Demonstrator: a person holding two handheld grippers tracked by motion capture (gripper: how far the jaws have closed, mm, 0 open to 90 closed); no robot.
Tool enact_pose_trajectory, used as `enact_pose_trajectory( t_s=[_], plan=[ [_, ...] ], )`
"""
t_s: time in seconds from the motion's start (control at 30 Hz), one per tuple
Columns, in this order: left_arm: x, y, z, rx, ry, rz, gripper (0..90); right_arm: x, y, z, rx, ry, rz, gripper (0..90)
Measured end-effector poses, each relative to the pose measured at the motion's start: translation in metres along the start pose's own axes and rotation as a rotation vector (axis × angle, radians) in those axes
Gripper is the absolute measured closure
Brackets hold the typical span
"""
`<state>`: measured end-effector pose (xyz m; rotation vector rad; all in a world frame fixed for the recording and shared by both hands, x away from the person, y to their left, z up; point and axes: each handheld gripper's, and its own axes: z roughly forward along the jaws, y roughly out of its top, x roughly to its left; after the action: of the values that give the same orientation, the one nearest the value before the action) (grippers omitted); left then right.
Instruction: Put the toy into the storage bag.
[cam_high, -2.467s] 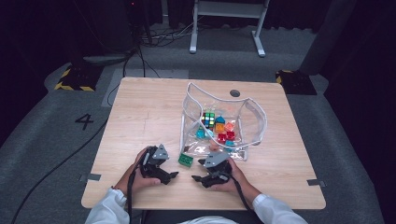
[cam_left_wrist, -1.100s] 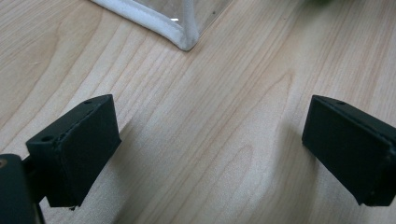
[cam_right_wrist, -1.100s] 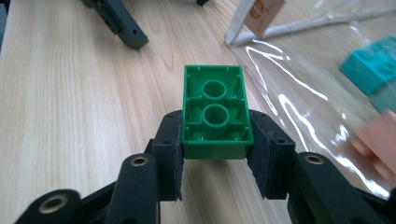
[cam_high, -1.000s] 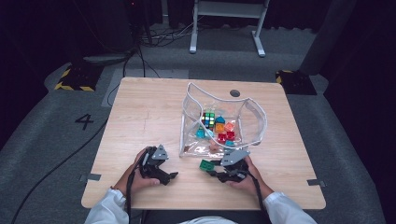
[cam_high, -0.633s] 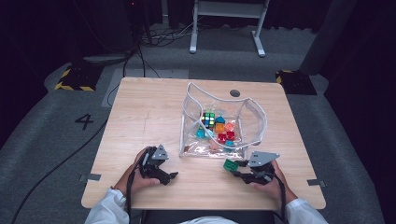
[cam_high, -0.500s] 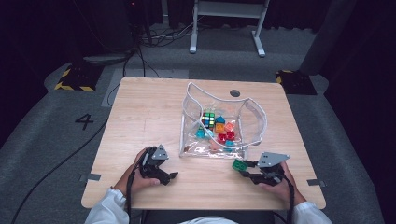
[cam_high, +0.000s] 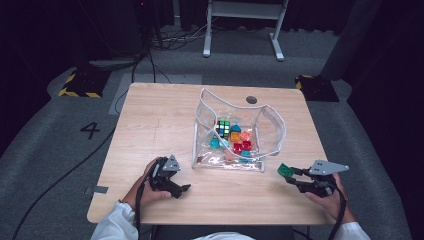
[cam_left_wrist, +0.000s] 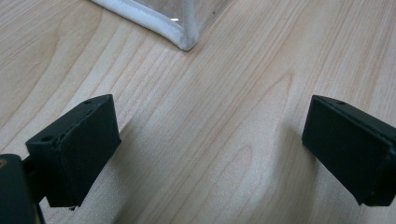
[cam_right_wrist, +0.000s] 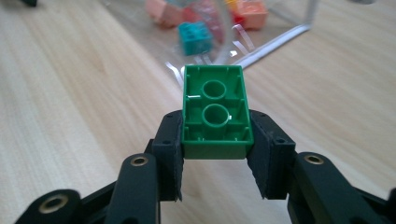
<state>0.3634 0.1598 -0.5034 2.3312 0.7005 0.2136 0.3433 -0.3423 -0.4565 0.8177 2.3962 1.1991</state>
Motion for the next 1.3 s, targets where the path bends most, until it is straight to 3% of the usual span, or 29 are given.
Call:
enact_pose_trajectory(
  t_s=[0.2, 0.4, 0.6, 0.9, 1.13, 1.3],
  plan=[
    [0.0, 0.0, 0.0, -0.003, 0.002, 0.004, 4.0, -0.025, 0.019, -0.021, -0.035, -0.054, 0.02, 59.4],
    [0.0, 0.0, 0.0, -0.001, 0.002, 0.004, 4.0, -0.04, 0.043, -0.034, -0.062, -0.086, 0.003, 59.4],
    [0.0, 0.0, 0.0, -0.002, 0.002, 0.003, 4.0, -0.046, 0.062, -0.044, -0.114, -0.111, -0.003, 59.5],
    [0.001, 0.0, 0.0, 0.0, 0.003, 0.009, 3.9, -0.054, 0.092, -0.048, -0.15, -0.098, -0.014, 59.5],
    [0.001, 0.0, 0.0, 0.0, 0.003, 0.009, 3.9, -0.056, 0.123, -0.049, -0.161, -0.1, -0.055, 59.5],
    [0.001, 0.0, 0.0, 0.0, 0.003, 0.008, 3.8, -0.049, 0.142, -0.043, -0.149, -0.093, -0.095, 59.5]
  ],
)
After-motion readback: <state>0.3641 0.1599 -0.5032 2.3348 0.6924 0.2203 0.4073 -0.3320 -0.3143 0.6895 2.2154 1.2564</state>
